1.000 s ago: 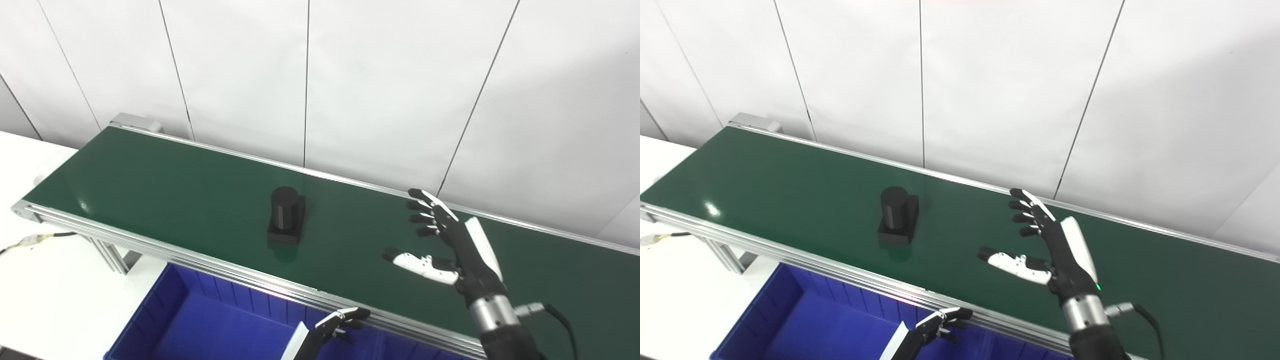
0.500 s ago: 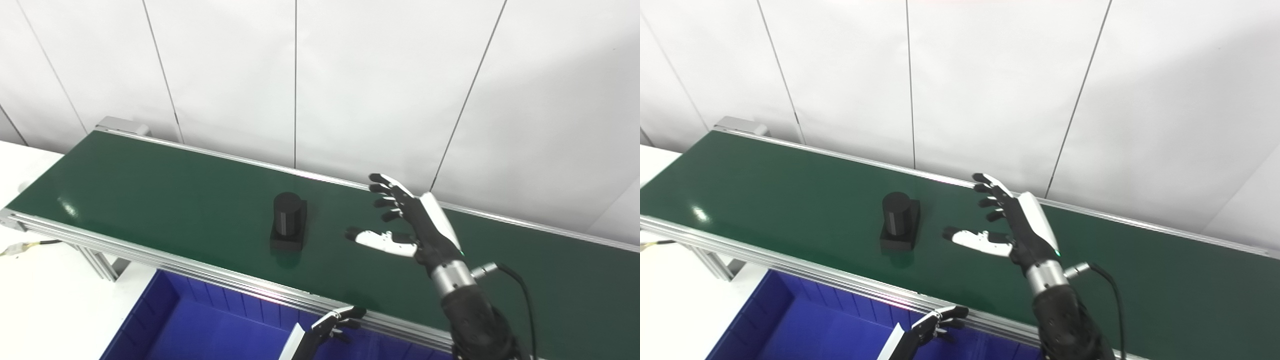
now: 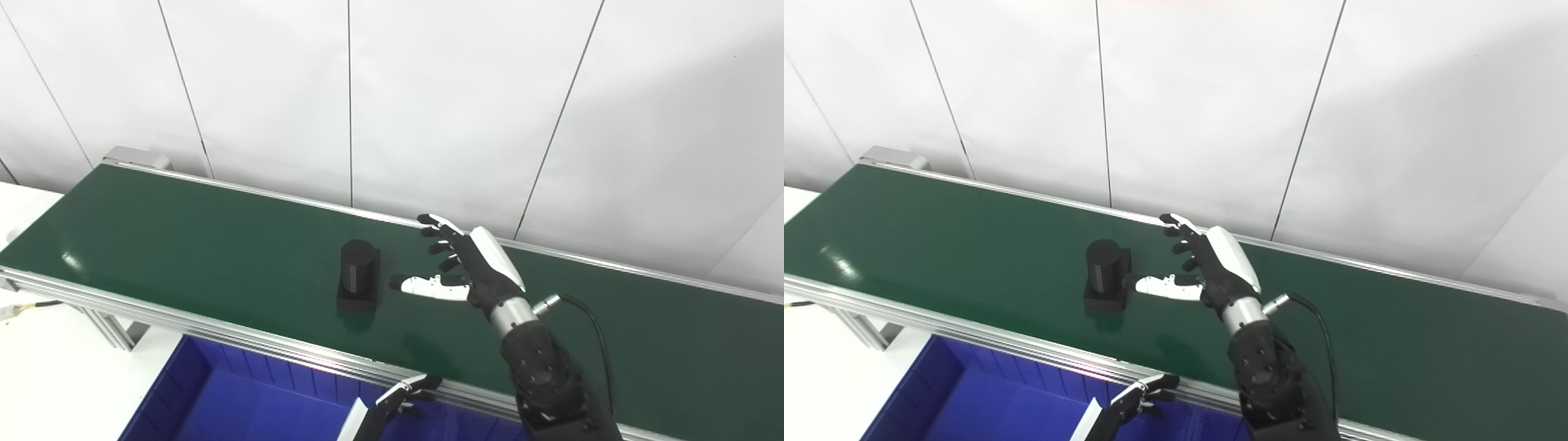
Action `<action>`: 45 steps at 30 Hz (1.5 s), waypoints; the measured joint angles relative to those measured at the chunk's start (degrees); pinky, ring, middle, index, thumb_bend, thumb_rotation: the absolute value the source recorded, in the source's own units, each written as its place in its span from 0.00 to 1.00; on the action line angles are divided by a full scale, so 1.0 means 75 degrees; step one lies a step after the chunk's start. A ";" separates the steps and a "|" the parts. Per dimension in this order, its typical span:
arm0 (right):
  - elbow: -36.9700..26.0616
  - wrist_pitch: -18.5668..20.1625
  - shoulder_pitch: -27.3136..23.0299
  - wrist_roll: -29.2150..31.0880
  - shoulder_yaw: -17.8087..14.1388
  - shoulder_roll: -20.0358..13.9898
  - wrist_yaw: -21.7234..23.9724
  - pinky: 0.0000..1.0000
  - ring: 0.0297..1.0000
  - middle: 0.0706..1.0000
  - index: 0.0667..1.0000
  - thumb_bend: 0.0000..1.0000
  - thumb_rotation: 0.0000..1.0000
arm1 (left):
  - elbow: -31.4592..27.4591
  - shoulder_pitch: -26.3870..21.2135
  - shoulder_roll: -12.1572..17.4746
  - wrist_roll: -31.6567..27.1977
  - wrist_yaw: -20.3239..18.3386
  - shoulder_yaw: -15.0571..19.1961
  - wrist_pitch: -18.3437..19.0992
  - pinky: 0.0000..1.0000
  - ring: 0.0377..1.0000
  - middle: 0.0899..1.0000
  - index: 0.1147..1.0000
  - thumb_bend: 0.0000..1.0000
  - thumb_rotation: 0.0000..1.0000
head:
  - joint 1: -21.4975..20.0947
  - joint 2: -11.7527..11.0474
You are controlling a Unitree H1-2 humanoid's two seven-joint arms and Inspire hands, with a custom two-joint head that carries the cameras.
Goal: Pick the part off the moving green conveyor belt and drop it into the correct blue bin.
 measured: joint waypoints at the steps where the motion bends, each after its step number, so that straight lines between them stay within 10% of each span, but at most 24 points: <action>1: 0.0138 0.0000 -0.0066 -0.0022 0.0039 0.0025 0.0000 0.67 0.82 0.90 0.90 0.78 0.47 | 0.0002 -0.0010 0.0001 0.0054 0.0013 -0.0023 0.0000 0.66 0.75 0.79 0.78 0.81 0.33 | 0.0000 0.0012; 35: 0.4514 -0.0941 -0.1557 -0.0278 0.0549 0.0469 -0.1220 0.81 0.93 0.98 0.97 0.91 0.40 | 0.0003 -0.0209 0.0058 0.0566 0.0819 -0.0578 0.0000 0.68 0.74 0.76 0.78 0.81 0.36 | 0.0082 0.0234; 45: 0.5428 -0.1983 -0.1714 -0.0103 0.0519 0.0672 -0.1805 0.63 0.78 0.85 0.78 0.75 0.18 | -0.0010 -0.0194 0.0018 0.0582 0.0772 -0.0543 0.0000 0.72 0.75 0.77 0.78 0.80 0.36 | 0.0105 0.0317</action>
